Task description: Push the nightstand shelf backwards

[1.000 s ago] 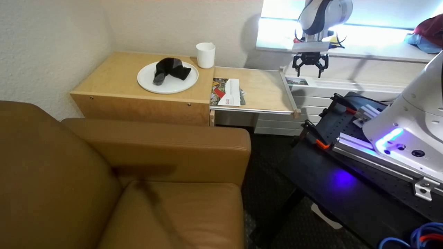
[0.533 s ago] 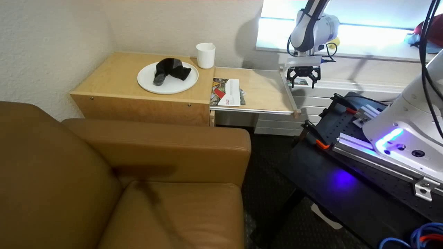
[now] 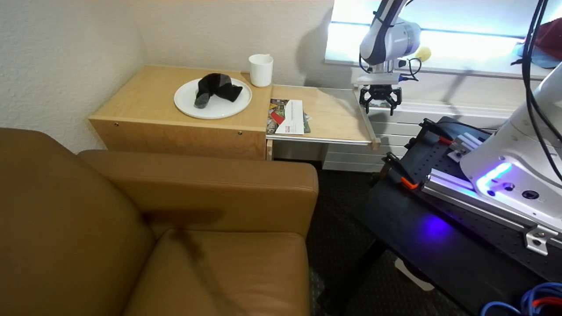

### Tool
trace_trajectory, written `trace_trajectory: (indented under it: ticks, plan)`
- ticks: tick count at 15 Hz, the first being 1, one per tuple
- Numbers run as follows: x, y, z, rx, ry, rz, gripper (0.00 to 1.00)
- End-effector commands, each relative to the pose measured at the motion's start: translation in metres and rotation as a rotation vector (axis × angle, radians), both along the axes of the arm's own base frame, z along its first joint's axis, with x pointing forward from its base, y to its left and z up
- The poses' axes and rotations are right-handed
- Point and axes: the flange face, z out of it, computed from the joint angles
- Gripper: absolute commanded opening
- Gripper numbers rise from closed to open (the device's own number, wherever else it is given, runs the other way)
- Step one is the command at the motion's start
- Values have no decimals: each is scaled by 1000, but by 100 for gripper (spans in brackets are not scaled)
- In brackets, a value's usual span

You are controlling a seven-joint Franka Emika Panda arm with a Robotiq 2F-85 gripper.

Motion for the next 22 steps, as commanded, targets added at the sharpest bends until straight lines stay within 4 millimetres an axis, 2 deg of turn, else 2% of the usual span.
trace_trajectory:
  ticks: [1, 4, 9, 12, 13, 15, 20, 22]
  plan:
    - [18, 14, 1, 92, -79, 48, 100]
    - [30, 43, 8, 110, -141, 159, 100]
    - [45, 118, 22, 86, -221, 411, 100]
    - [42, 159, 35, 20, -254, 546, 100]
    - [56, 146, 20, 60, -239, 468, 100]
    - [56, 162, 22, 53, -242, 484, 100]
    - [56, 148, 21, 49, -242, 461, 100]
    - [60, 154, 14, 30, -238, 443, 100]
